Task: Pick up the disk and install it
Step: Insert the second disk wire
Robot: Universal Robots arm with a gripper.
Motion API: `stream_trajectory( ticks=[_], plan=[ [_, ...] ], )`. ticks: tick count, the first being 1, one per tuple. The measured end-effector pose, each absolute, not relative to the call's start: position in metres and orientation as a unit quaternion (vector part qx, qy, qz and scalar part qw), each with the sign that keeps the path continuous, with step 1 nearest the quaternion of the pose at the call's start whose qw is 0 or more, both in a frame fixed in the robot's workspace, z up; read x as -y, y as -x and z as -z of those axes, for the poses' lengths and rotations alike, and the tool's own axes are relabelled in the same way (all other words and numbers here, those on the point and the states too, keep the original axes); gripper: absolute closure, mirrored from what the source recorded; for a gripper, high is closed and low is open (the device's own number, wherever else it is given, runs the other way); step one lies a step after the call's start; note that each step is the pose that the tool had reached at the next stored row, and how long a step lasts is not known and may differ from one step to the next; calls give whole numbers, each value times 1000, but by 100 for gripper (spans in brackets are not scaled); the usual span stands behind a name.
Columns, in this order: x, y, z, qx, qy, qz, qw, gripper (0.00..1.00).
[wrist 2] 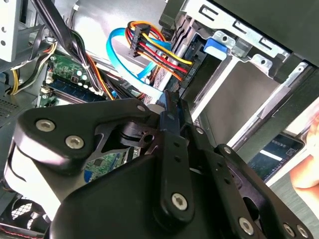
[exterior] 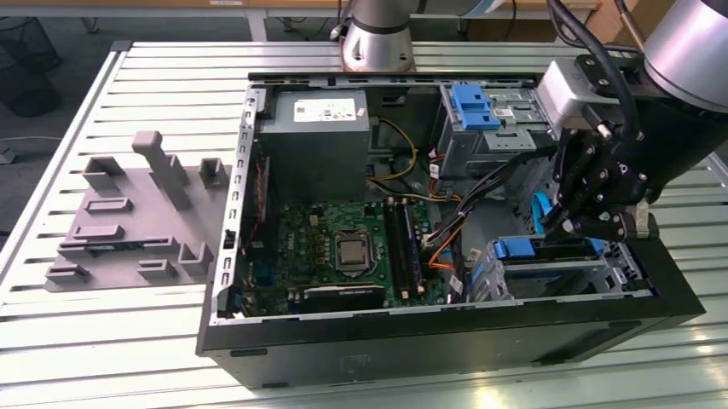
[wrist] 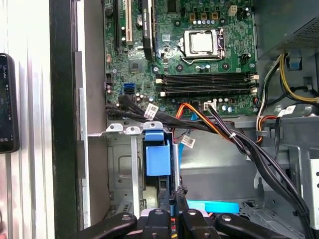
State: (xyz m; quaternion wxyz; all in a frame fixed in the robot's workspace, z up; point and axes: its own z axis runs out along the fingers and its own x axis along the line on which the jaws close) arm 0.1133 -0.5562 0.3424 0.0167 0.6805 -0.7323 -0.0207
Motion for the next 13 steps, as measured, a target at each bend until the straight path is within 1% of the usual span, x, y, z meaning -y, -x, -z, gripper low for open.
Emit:
stream_trajectory(
  ticks=[13],
  plan=[
    [557,-116,-338,732,-680,21,17,84]
  ],
)
